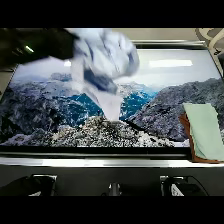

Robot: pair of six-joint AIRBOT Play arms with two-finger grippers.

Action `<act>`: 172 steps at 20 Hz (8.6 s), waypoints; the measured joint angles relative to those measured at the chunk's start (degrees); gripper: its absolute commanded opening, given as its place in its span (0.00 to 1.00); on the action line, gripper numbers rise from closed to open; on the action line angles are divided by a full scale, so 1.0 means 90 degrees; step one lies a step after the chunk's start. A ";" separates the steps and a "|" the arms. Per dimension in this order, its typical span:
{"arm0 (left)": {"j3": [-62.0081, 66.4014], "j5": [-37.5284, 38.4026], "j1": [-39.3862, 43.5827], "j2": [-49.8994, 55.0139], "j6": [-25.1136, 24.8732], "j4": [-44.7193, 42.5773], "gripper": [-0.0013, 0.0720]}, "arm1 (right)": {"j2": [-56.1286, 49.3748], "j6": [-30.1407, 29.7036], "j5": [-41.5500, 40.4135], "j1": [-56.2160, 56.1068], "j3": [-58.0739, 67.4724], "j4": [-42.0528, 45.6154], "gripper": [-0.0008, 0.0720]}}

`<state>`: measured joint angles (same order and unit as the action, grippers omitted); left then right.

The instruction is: Fold the shirts.

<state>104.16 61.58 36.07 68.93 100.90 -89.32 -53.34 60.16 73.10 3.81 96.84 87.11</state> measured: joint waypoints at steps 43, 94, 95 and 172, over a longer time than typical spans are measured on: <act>-0.5688 -0.1078 -0.2339 0.0879 -0.1066 0.3487 0.05 | -0.4551 -0.1275 -0.0168 -0.2620 -0.2892 -0.3793 0.80; -0.5848 -0.2084 -0.2346 -0.1231 -0.2718 0.3135 0.05 | -0.4318 -0.0068 0.1496 -0.1894 -0.0532 -0.2254 0.80; -0.5853 -0.2089 -0.2346 -0.1226 -0.2722 0.3138 0.05 | -0.4255 0.0041 0.1494 -0.1911 -0.0930 -0.2305 0.94; -0.3980 0.1037 -0.5010 0.1574 -0.1161 0.2436 0.62 | -0.4155 0.1086 0.0780 -0.0253 0.0151 0.0952 0.48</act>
<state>68.34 70.91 -9.02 83.09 90.45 -67.40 -90.74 69.93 80.12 1.54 98.19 95.68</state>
